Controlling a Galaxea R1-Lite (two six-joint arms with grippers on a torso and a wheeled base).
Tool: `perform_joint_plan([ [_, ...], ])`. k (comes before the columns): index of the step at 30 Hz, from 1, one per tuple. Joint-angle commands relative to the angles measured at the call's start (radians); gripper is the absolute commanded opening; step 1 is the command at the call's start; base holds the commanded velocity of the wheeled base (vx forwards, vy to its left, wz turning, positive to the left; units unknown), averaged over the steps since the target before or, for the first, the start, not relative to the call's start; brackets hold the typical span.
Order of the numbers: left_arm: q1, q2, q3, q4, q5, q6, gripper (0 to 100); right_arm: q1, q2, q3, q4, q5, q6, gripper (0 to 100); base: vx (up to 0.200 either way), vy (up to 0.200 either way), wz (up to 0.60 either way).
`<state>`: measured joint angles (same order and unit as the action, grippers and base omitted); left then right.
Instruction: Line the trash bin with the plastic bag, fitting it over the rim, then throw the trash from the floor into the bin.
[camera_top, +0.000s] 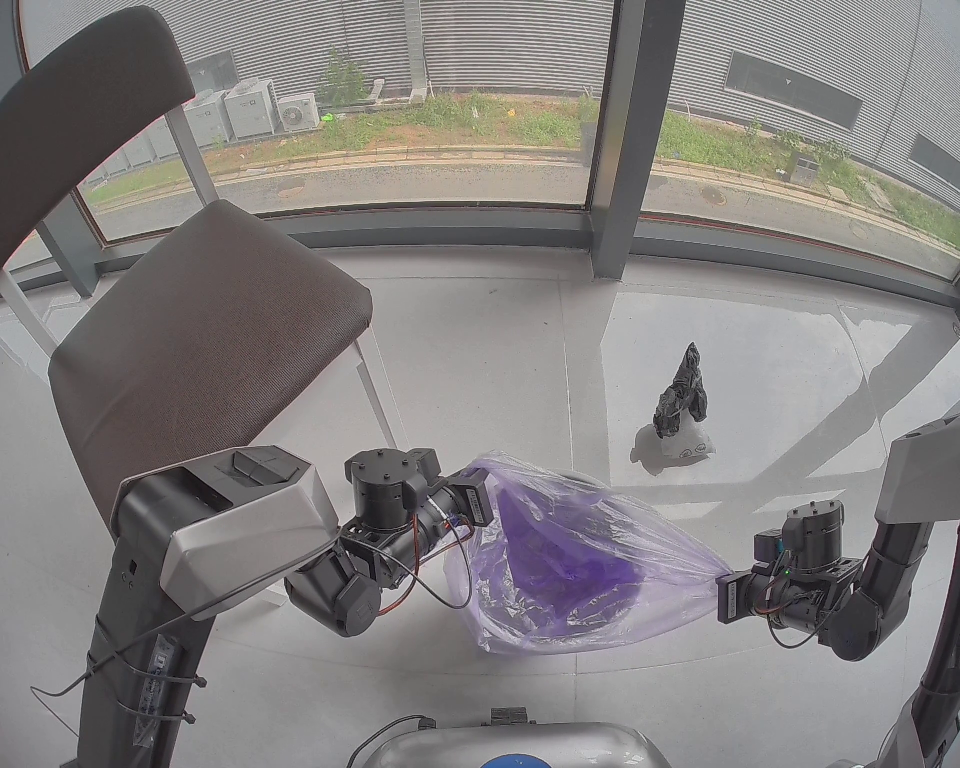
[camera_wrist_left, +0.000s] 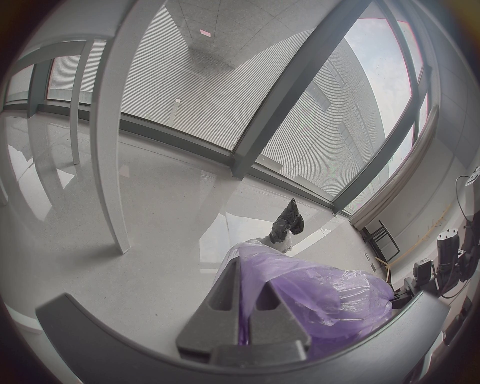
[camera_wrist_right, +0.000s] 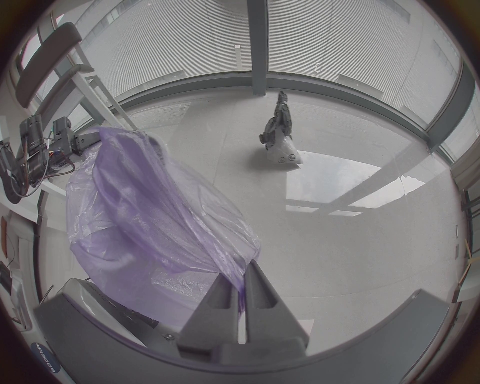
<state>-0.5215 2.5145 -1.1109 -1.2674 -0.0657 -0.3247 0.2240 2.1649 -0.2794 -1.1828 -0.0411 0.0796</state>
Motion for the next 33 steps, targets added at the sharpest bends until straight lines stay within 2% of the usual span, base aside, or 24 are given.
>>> perform_joint_plan([
  [1, 0.017, -0.005, 0.039, -0.029, 0.000, -0.001, 0, 0.043, 0.016, -0.020, -0.001, -0.008, 0.005, 0, 0.000, 0.000, 0.00],
  [5, 0.031, -0.003, 0.063, -0.049, 0.000, -0.001, 0, 0.074, 0.032, -0.043, -0.003, -0.011, 0.008, 0, 0.000, 0.000, 0.00],
  [18, 0.067, -0.005, 0.082, -0.072, -0.002, -0.001, 0, 0.080, 0.089, -0.127, -0.034, -0.026, 0.009, 0, 0.000, 0.000, 0.00],
  [24, 0.055, 0.000, 0.097, -0.095, -0.002, 0.006, 0, 0.046, 0.082, -0.087, -0.031, -0.028, 0.002, 0, 0.000, 0.000, 0.00],
  [25, 0.054, 0.000, 0.091, -0.095, -0.002, 0.007, 0, 0.041, 0.079, -0.067, -0.037, -0.026, 0.000, 100, 0.000, 0.000, 0.00],
  [33, 0.046, -0.025, 0.109, -0.095, 0.000, 0.007, 0, 0.037, -0.054, -0.020, -0.040, -0.017, -0.012, 100, 0.000, 0.000, 0.00],
])
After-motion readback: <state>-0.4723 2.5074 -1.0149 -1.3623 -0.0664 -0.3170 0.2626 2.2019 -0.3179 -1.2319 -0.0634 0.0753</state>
